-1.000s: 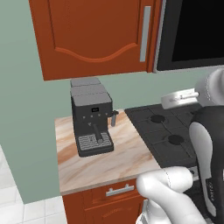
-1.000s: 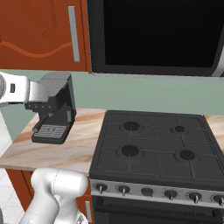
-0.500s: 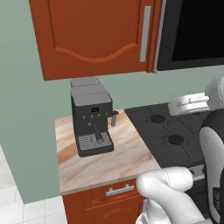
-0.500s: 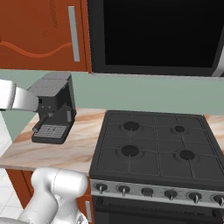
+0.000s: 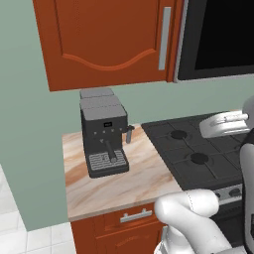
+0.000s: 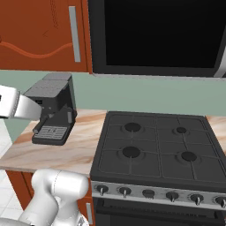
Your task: Close all open cabinet doors.
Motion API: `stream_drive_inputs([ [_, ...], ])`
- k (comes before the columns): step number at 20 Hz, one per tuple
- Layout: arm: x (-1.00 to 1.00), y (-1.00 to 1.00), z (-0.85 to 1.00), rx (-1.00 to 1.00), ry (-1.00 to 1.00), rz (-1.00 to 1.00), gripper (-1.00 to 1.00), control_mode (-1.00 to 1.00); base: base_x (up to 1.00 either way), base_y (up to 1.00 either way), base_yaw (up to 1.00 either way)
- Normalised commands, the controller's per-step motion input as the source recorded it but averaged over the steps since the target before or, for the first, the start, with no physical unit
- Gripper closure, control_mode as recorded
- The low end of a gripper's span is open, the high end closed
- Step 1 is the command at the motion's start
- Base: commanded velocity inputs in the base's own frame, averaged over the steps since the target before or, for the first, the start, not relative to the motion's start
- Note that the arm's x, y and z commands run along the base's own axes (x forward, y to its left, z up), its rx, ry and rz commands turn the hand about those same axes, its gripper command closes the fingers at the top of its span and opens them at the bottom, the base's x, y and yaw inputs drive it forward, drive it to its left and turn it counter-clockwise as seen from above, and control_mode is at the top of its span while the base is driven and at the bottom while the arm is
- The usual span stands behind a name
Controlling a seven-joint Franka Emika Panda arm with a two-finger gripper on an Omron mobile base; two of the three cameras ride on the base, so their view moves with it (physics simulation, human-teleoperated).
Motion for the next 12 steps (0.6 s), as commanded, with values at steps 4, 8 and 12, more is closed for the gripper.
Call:
stream_drive_inputs([
  [4, 0.00, -0.22, -0.10, 0.02, 0.05, 0.01, -1.00, -1.00, 0.00, 0.00, 0.00],
  [8, 0.00, -0.14, -0.09, 0.00, 0.06, 0.00, -1.00, -1.00, 0.00, 0.00, 0.00],
  [12, 0.00, -0.04, -0.14, 0.00, 0.06, 0.00, -1.00, -1.00, 0.00, 0.00, 0.00],
])
